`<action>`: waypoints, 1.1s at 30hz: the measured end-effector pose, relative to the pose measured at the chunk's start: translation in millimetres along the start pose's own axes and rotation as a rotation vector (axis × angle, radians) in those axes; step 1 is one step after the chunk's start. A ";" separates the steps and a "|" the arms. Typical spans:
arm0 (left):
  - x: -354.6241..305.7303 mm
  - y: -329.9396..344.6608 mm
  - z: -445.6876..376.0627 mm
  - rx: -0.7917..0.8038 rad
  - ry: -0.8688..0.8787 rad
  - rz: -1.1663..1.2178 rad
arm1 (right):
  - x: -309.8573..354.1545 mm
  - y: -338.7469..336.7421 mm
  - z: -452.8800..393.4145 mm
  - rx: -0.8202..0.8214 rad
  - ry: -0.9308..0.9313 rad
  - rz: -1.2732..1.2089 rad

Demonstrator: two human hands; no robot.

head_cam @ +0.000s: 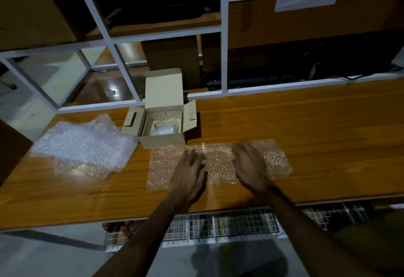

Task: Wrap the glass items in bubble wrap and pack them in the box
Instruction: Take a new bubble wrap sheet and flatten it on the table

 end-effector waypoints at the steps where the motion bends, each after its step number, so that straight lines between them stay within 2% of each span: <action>1: -5.4 9.3 -10.5 0.033 0.013 0.038 | 12.4 18.6 -3.2 0.079 -0.052 0.000; 5: 3.2 41.1 -26.6 0.192 -0.050 0.014 | 20.6 67.6 -0.9 0.348 -0.094 0.085; 7: 17.1 43.1 -23.1 0.210 -0.102 -0.016 | 5.1 66.2 3.7 0.387 -0.067 0.113; 15: 87.3 23.0 4.9 0.173 -0.323 -0.105 | -79.2 21.3 7.9 0.240 0.165 0.230; 21: 118.7 16.2 20.1 0.107 -0.471 -0.065 | -110.5 2.9 9.7 0.223 0.301 0.249; 30: 125.8 11.1 30.8 0.084 -0.444 -0.047 | -115.6 -0.1 7.2 0.261 0.294 0.204; 33: 127.2 -1.9 35.7 -0.022 -0.386 0.005 | -100.8 -9.3 -0.7 0.130 0.299 0.173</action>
Point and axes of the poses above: each hand's wrist, its own z-axis away from the middle knuckle, its own y-axis out of the palm, x = y × z, the point moved 5 cm from there along -z, towards the middle knuckle, and after that the axes turned 4 degrees about -x, right-handed, at the moved point
